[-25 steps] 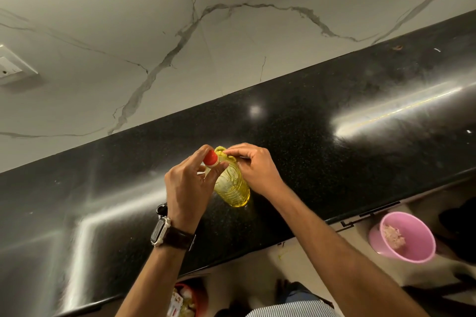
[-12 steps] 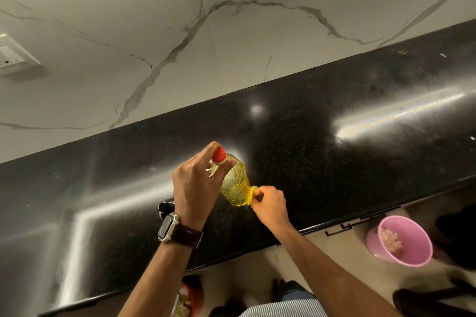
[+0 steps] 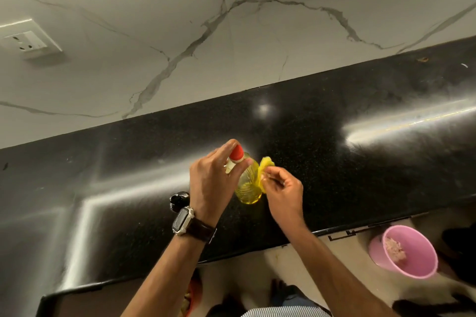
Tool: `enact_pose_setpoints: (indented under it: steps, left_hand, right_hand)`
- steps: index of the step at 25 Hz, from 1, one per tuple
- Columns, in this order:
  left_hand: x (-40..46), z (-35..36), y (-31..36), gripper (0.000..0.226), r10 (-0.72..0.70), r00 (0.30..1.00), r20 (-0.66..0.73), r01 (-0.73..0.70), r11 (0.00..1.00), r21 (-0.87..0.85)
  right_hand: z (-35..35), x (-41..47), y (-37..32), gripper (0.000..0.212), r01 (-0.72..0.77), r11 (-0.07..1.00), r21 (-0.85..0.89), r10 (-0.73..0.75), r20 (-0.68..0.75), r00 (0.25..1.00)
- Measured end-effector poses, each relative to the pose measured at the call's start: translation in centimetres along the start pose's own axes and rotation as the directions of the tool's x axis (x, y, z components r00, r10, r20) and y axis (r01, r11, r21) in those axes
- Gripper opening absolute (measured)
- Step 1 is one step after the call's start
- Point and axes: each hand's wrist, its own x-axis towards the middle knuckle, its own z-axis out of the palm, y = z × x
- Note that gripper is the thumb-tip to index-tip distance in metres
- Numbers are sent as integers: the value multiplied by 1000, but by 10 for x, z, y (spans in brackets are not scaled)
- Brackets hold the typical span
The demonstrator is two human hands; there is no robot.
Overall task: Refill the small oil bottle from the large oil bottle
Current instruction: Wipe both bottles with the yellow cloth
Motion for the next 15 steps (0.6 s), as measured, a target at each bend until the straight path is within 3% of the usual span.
enact_pose_setpoints:
  steps: [3,5,7,10,12,14,15]
  left_hand:
    - [2,-1,-5,30,-1,1000,-9,1,1000,0]
    - [2,1,-4,34,5,1000,3,-5,1000,-10]
    - [-1,4,-2,44,-3,1000,-11,3,1000,-7]
    - [-7,4,-5,48,-32,999,-27,31,999,-33]
    - [-10,2,-6,44,-49,999,-19,48,998,-40]
    - [-10,2,-3,41,-44,999,-20,44,999,-22]
    - [-10,2,-2,40,-40,999,-20,40,999,-13]
  right_hand:
    - [-1,25,-24,21,308,937,-163,-278,183,943]
    - [2,42,-42,21,381,910,-167,-335,247,909]
    - [9,63,-59,25,428,883,-191,-327,404,855]
    - [22,106,-84,34,516,765,-385,-33,777,629]
    - [31,125,-81,51,533,705,-468,177,844,507]
    - [36,132,-61,52,470,714,-519,294,831,472]
    - [34,131,-47,50,435,712,-551,324,807,493]
